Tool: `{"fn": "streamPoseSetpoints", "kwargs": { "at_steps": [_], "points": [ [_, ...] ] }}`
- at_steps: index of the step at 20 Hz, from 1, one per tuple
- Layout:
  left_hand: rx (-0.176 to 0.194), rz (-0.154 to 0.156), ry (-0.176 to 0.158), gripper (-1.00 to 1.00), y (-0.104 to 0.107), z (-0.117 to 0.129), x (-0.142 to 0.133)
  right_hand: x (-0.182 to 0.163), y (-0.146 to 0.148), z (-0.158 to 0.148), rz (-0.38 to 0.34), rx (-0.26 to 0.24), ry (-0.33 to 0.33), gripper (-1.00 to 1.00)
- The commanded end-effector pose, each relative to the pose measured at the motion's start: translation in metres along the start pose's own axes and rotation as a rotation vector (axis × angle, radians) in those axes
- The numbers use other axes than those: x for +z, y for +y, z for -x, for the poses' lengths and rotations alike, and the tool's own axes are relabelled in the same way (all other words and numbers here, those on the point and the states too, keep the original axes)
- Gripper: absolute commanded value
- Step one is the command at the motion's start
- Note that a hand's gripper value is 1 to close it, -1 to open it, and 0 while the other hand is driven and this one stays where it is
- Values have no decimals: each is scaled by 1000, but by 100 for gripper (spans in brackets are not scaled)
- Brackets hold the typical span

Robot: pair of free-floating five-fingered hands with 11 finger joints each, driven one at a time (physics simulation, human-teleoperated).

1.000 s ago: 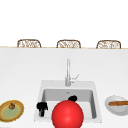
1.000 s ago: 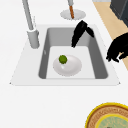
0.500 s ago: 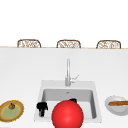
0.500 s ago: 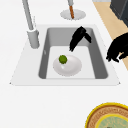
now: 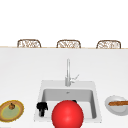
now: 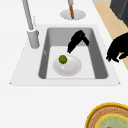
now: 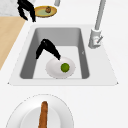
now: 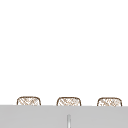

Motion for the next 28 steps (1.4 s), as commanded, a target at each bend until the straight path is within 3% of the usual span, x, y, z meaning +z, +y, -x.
{"fn": "streamPoseSetpoints", "kwargs": {
  "at_steps": [1,4,17,28],
  "points": [
    [0,0,0,0,0,0,0,-7,7,0,47,10,47,-100],
    [0,0,0,0,0,0,0,-24,2,-2,28,12,65,-100],
    [0,0,0,0,0,0,0,-100,3,7,11,16,38,-100],
    [0,0,0,0,0,0,0,-156,23,17,70,28,39,-100]
  ]
}}
